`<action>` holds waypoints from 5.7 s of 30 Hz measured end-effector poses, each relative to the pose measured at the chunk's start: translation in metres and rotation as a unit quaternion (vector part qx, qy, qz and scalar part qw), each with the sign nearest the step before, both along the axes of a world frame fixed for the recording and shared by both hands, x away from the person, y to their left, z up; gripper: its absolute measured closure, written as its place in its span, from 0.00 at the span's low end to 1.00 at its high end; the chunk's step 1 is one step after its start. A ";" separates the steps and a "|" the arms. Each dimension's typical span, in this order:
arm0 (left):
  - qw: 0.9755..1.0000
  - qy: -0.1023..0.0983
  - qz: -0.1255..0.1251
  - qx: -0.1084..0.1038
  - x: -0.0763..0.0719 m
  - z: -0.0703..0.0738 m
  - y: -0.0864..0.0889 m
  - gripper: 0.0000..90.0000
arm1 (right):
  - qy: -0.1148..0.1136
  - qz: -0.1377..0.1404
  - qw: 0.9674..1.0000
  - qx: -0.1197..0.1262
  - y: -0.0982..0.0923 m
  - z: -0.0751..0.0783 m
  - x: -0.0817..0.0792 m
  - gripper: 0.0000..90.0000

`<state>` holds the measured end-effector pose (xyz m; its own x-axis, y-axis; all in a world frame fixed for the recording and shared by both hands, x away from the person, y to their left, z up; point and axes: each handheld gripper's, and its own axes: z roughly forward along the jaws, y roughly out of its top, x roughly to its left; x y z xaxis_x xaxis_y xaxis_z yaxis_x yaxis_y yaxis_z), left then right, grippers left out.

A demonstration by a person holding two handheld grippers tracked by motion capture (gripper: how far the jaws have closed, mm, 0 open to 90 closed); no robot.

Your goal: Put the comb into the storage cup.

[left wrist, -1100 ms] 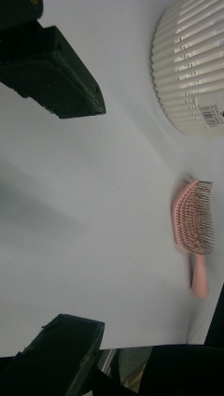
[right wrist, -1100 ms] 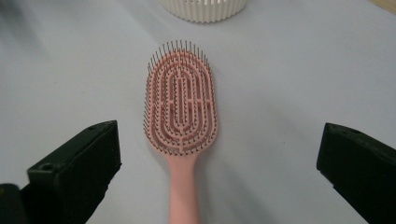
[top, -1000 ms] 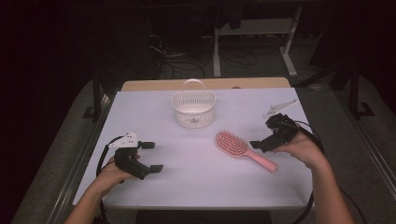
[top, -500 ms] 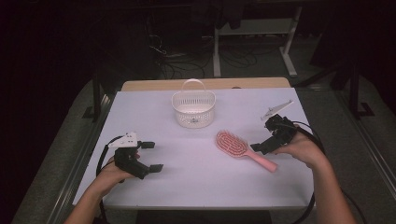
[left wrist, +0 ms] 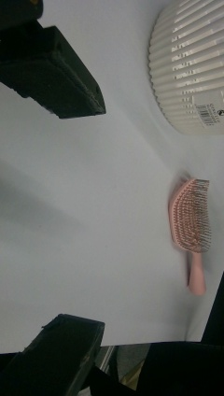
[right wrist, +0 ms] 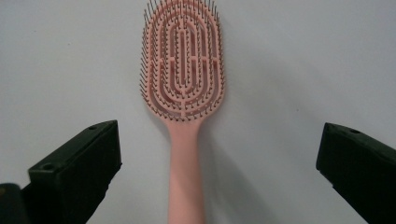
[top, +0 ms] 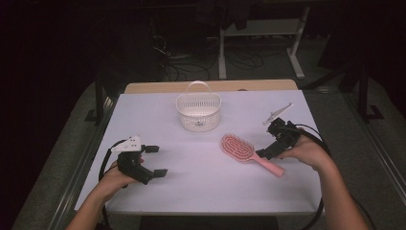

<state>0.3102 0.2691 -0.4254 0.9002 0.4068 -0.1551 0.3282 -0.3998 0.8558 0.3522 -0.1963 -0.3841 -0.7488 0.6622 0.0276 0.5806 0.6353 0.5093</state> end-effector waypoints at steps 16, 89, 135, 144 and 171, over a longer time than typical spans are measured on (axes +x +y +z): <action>1.000 0.000 0.000 -0.002 0.000 0.000 0.000 0.00 | 0.037 0.006 0.999 -0.036 0.008 -0.010 0.003 0.00; 1.000 0.000 -0.001 -0.005 -0.001 0.000 0.000 0.00 | 0.140 0.043 0.981 -0.127 0.036 -0.042 0.019 0.52; 1.000 -0.001 -0.001 -0.006 -0.001 0.001 0.000 0.00 | 0.168 0.052 0.970 -0.168 0.050 -0.049 0.024 0.74; 1.000 0.000 -0.001 -0.005 -0.001 0.001 0.000 0.00 | 0.175 0.035 0.970 -0.162 0.049 -0.049 0.025 0.76; 1.000 -0.001 0.000 -0.007 -0.001 0.001 0.001 0.00 | 0.162 0.028 0.977 -0.134 0.041 -0.043 0.020 0.76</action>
<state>0.3088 0.2697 -0.4247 0.9007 0.4041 -0.1596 0.3269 -0.3884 0.8616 0.3720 -0.1554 -0.4274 -0.7650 0.6362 0.1001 0.6440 0.7561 0.1163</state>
